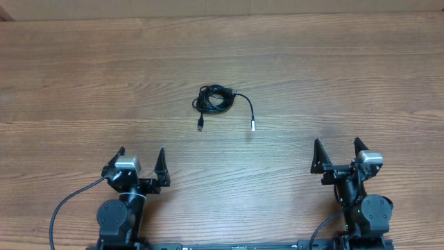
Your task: Untangle cables
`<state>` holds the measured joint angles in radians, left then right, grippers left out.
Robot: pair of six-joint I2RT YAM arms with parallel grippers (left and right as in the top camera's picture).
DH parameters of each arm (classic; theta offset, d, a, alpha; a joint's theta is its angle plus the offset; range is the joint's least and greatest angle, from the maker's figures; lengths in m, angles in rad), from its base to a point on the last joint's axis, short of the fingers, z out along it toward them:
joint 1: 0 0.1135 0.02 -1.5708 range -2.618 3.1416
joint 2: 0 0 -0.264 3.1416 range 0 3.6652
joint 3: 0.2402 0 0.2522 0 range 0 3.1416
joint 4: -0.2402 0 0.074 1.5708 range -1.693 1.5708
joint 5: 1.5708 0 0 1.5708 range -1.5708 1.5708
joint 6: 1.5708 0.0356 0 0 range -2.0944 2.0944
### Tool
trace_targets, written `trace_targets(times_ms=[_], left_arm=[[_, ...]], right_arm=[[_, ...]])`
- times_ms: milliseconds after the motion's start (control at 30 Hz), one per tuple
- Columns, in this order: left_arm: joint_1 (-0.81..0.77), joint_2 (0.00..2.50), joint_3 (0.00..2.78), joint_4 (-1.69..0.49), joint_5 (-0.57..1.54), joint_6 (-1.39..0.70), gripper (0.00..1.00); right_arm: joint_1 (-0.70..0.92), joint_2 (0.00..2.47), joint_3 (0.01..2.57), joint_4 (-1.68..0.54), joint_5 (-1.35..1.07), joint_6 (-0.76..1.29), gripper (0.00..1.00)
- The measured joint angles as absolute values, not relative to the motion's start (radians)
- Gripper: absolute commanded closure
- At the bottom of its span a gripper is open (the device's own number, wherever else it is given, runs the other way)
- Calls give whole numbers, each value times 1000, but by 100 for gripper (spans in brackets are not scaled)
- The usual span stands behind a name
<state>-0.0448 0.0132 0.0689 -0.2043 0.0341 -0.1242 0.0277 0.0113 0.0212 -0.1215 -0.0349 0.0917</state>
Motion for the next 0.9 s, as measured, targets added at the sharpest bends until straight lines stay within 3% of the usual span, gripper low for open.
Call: trace_targets(times_ms=[433,900], left_arm=[[-45,47,200,-367,26,-143,0],[-45,455,461,-488,35,-181,0]], right_arm=[[28,99,220,-309,-18,102,0],[28,425,495,-459,-23,104,0]])
